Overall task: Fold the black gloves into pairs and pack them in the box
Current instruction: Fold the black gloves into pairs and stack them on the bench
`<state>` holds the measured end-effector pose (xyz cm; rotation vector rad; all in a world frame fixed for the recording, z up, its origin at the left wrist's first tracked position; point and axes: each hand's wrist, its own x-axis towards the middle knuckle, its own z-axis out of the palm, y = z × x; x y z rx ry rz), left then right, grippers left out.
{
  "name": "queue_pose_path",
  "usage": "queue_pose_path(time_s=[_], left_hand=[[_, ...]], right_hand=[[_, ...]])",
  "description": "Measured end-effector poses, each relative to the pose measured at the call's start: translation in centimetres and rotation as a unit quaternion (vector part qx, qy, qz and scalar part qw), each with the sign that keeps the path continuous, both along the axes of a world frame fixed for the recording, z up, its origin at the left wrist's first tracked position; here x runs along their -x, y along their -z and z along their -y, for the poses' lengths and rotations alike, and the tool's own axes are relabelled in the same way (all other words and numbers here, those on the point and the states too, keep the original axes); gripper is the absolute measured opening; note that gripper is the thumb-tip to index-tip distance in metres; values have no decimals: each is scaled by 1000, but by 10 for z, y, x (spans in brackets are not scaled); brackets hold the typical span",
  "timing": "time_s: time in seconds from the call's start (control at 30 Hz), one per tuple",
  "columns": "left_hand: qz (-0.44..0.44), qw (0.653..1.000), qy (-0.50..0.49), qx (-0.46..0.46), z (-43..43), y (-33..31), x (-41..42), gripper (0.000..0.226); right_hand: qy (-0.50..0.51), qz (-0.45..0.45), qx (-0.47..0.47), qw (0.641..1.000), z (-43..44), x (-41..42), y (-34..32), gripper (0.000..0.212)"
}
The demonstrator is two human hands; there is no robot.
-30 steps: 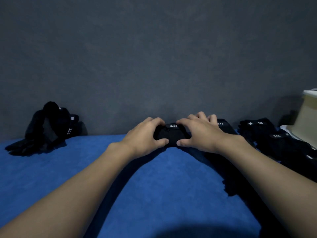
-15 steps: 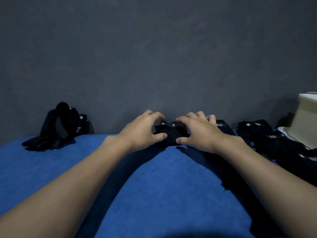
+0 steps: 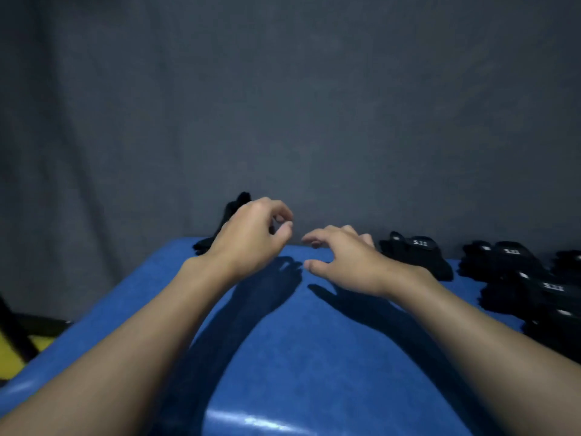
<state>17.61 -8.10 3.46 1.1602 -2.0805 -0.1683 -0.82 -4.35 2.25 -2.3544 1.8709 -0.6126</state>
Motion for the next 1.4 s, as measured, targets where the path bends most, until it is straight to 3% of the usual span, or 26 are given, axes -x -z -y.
queue_pose_path(time_s=[0.13, 0.23, 0.37, 0.53, 0.73, 1.0, 1.4], left_hand=[[-12, 997, -73, 2, 4, 5, -46, 19], [17, 992, -112, -58, 10, 17, -74, 27], [30, 988, -92, -118, 15, 28, -86, 52], [37, 986, -76, -142, 21, 34, -87, 61], [59, 986, -61, -146, 23, 35, -83, 49], [16, 993, -99, -62, 18, 32, -83, 38], [1, 993, -119, -3, -6, 20, -66, 37]], right_hand=[[-39, 74, -50, 995, 16, -45, 5, 46], [-57, 142, -91, 984, 32, -69, 12, 45], [-59, 203, -111, 971, 50, -88, 23, 45], [-49, 195, -121, 972, 59, -95, 33, 51], [-40, 220, -127, 966, 64, -94, 34, 50], [-38, 281, -85, 955, 39, -73, 28, 29], [41, 347, -35, 936, -32, -5, 32, 15]])
